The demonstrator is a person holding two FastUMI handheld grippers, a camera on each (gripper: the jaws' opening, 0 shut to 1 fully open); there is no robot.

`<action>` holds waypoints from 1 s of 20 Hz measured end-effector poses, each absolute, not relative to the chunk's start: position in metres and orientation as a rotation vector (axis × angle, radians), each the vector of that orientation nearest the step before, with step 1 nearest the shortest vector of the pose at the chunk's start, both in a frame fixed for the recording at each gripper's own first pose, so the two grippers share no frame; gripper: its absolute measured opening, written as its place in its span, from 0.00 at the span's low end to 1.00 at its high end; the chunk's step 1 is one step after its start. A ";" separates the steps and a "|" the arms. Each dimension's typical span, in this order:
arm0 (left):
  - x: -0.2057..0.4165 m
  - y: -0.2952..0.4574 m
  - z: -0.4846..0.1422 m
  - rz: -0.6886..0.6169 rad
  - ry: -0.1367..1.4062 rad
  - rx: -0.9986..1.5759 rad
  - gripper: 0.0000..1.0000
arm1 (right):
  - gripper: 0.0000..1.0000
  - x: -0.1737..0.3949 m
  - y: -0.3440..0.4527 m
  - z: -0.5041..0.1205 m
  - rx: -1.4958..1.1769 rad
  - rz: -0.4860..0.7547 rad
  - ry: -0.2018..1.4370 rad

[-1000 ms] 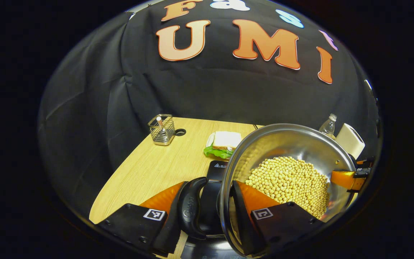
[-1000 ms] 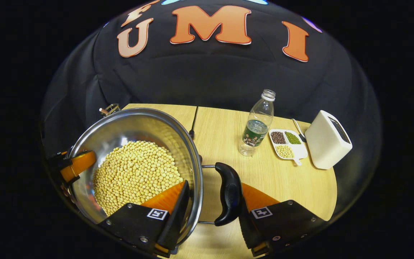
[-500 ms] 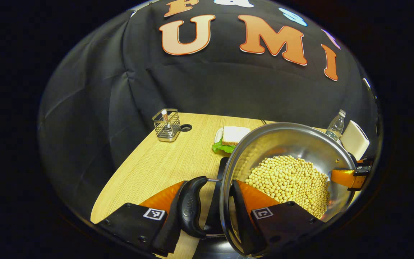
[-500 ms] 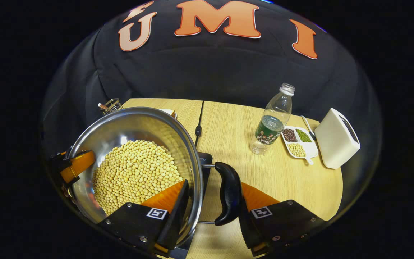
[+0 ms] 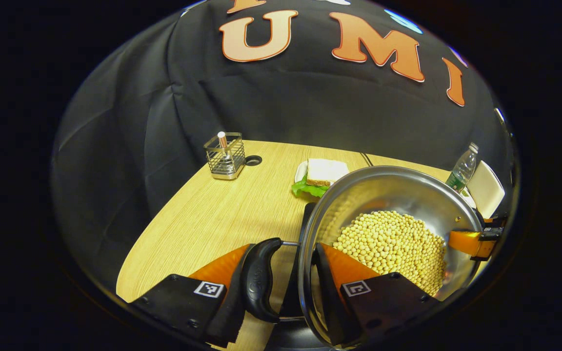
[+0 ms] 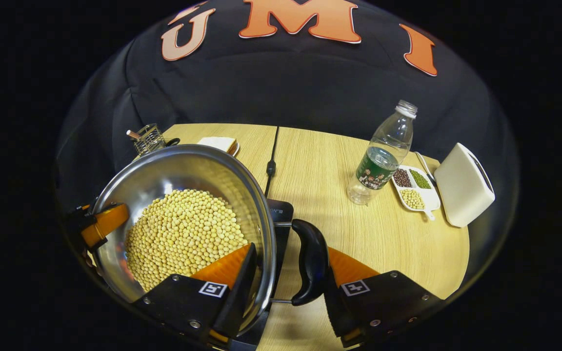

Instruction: First push the handle of the pot to place it horizontally, then grasp the pot with both hands and set it on the induction cooktop.

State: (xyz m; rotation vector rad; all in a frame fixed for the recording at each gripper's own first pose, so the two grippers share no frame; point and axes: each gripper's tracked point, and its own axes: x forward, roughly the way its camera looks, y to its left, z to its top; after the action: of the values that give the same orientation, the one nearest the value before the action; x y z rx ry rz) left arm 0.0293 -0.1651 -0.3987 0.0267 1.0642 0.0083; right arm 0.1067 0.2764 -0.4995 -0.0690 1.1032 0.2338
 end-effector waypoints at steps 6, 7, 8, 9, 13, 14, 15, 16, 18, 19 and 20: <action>0.032 -0.161 -0.399 0.009 1.083 0.015 0.71 | 0.70 0.107 0.279 -0.503 -0.082 0.234 1.105; 0.034 -0.161 -0.398 0.008 1.082 0.019 0.74 | 0.70 0.107 0.279 -0.503 -0.082 0.231 1.103; 0.036 -0.161 -0.397 0.006 1.082 0.022 0.74 | 0.70 0.107 0.279 -0.503 -0.083 0.228 1.100; 0.036 -0.159 -0.397 0.001 1.089 0.026 0.74 | 0.70 0.108 0.278 -0.503 -0.082 0.227 1.098; 0.034 -0.165 -0.404 0.010 1.096 0.055 0.80 | 0.70 0.106 0.277 -0.508 -0.061 0.238 1.114; 0.032 -0.165 -0.402 0.010 1.100 0.068 0.83 | 0.73 0.107 0.276 -0.506 -0.063 0.241 1.110; 0.033 -0.168 -0.403 0.012 1.094 0.073 0.84 | 0.75 0.105 0.276 -0.505 -0.068 0.248 1.109; 0.033 -0.168 -0.399 0.017 1.093 0.081 0.88 | 0.77 0.106 0.275 -0.500 -0.077 0.248 1.093; 0.039 -0.168 -0.381 0.013 1.052 0.098 0.88 | 0.81 0.112 0.274 -0.480 -0.081 0.254 1.033; 0.042 -0.168 -0.365 0.009 1.033 0.118 0.88 | 0.82 0.114 0.272 -0.469 -0.082 0.256 1.004; 0.046 -0.168 -0.350 0.003 1.006 0.133 0.88 | 0.82 0.118 0.267 -0.455 -0.080 0.255 0.967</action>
State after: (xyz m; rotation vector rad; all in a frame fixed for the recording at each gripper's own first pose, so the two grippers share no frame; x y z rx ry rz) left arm 0.0461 -0.1680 -0.3496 0.1329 1.0059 0.0029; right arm 0.1176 0.2672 -0.4554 -0.0801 0.9671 0.2554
